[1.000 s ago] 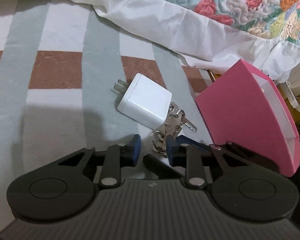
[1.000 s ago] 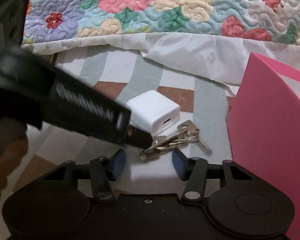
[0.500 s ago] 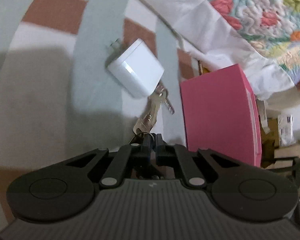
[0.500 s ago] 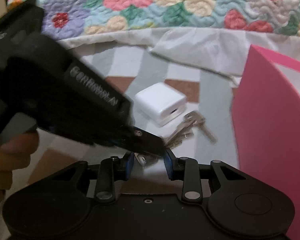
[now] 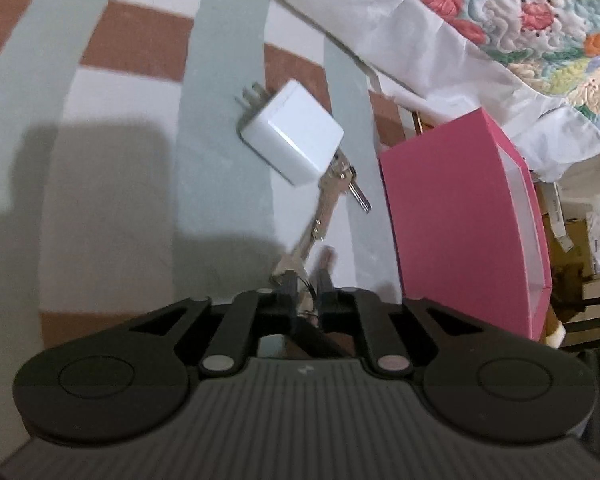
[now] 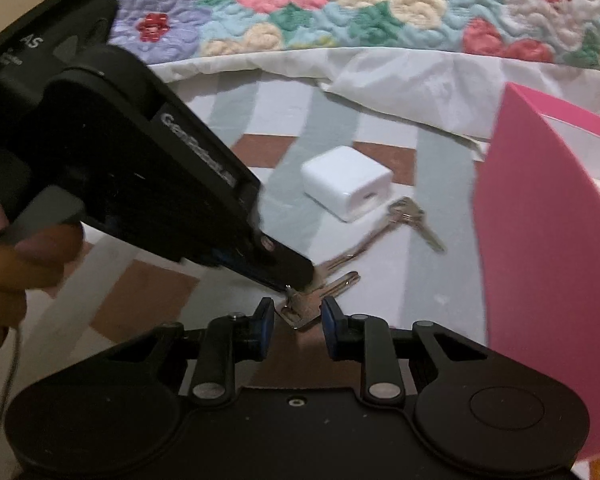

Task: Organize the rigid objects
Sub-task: 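Close the left gripper on the key ring, then carry the keys into the pink box and release them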

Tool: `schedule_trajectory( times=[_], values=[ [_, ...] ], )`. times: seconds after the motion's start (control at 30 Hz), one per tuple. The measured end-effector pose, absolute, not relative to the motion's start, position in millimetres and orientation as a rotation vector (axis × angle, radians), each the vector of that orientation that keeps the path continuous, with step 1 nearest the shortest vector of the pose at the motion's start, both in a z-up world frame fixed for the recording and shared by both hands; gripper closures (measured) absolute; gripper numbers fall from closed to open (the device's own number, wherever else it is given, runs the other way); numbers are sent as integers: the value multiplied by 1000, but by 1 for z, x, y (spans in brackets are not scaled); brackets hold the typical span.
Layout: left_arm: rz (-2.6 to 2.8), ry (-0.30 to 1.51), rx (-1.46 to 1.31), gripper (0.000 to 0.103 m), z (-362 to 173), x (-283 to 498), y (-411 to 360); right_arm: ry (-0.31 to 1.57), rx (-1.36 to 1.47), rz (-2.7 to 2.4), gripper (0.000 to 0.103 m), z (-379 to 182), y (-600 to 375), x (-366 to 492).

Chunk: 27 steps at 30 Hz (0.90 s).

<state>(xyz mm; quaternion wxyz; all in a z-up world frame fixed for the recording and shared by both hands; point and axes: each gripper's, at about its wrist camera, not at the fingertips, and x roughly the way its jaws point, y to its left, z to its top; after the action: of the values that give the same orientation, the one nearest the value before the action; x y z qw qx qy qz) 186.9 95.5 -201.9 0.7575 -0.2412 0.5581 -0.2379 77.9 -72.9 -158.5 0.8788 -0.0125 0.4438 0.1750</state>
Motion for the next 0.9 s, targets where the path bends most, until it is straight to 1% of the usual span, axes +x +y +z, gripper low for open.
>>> schedule_trajectory(
  times=[0.1, 0.2, 0.23, 0.3, 0.37, 0.43, 0.5, 0.53, 0.57, 0.6, 0.63, 0.67, 0.7, 0.73, 0.8, 0.9],
  values=[
    [-493, 1180, -471, 94, -197, 187, 95, 934, -43, 350, 77, -160, -74, 78],
    [-516, 1212, -494, 86, -203, 188, 96, 931, -57, 354, 77, -160, -73, 76],
    [-518, 1228, -511, 82, -205, 189, 96, 930, -66, 355, 76, -159, -72, 76],
    [-518, 1230, -508, 82, -205, 189, 94, 928, -76, 356, 76, -159, -72, 76],
    [-519, 1233, -492, 77, -204, 188, 92, 926, -75, 357, 76, -159, -72, 75],
    [-514, 1230, -495, 77, -204, 187, 91, 924, -80, 358, 76, -159, -72, 75],
    [-505, 1226, -485, 79, -203, 185, 88, 922, -91, 360, 75, -159, -70, 75],
    [-502, 1235, -477, 88, -203, 186, 89, 921, -97, 358, 75, -159, -69, 75],
    [-519, 1261, -481, 101, -204, 186, 87, 921, -106, 357, 74, -159, -68, 75],
    [-555, 1274, -514, 101, -203, 185, 87, 920, -120, 363, 67, -158, -66, 74],
    [-572, 1276, -545, 101, -201, 183, 87, 915, -141, 370, 58, -158, -63, 73],
    [-568, 1268, -541, 101, -197, 181, 86, 909, -169, 371, 53, -158, -60, 71],
    [-563, 1241, -512, 101, -191, 178, 84, 900, -203, 374, 40, -158, -56, 70],
    [-552, 1212, -484, 101, -184, 175, 83, 889, -232, 380, 33, -158, -54, 69],
    [-573, 1162, -463, 101, -169, 171, 83, 875, -257, 383, 29, -157, -53, 68],
    [-611, 1121, -475, 101, -152, 163, 86, 862, -247, 368, 28, -154, -57, 70]
  ],
)
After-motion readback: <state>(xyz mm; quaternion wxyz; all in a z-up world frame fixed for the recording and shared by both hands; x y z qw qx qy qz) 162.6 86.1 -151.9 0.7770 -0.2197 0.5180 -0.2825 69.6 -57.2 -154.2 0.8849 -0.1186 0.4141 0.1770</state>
